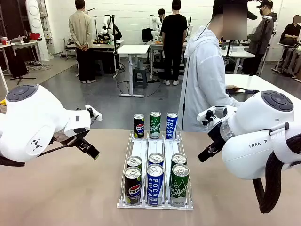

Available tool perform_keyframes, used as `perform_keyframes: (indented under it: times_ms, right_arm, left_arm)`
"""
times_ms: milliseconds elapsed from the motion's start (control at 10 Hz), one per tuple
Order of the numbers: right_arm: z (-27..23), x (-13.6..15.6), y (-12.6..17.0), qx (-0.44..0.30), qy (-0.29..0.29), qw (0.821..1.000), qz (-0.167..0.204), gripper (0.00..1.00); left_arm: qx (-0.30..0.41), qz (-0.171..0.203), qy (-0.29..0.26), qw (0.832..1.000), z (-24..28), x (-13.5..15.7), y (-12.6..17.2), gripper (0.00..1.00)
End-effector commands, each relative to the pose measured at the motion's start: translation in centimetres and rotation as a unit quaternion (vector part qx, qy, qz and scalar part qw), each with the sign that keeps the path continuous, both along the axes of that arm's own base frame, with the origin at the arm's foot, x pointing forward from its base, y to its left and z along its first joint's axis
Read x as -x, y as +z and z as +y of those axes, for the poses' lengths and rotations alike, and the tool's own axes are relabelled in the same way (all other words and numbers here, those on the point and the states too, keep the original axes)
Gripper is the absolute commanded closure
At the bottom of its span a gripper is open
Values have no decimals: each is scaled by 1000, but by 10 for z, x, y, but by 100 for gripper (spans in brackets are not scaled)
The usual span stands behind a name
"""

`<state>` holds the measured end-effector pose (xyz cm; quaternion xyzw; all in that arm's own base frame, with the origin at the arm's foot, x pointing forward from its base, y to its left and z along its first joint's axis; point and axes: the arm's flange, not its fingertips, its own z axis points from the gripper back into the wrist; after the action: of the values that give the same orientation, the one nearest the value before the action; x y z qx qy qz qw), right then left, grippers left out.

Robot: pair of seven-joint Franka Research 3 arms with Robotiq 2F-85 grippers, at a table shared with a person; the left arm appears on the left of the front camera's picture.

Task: Retrieve and hand over the desired beverage to the person.
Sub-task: Pick up a can of the same type that the person held from the Automatic Can Dispenser.

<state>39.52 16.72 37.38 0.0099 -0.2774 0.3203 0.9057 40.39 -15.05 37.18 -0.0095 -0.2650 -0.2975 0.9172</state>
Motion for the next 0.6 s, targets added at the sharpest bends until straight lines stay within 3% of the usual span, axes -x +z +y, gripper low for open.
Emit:
perform_keyframes:
  times_ms: [0, 500]
  right_arm:
    - [0, 0, 0, 0, 0, 1000, 0, 0]
    - [0, 0, 0, 0, 0, 1000, 0, 0]
  left_arm:
    - [0, 0, 0, 1000, 0, 0, 0, 0]
    - [0, 0, 0, 1000, 0, 0, 0, 0]
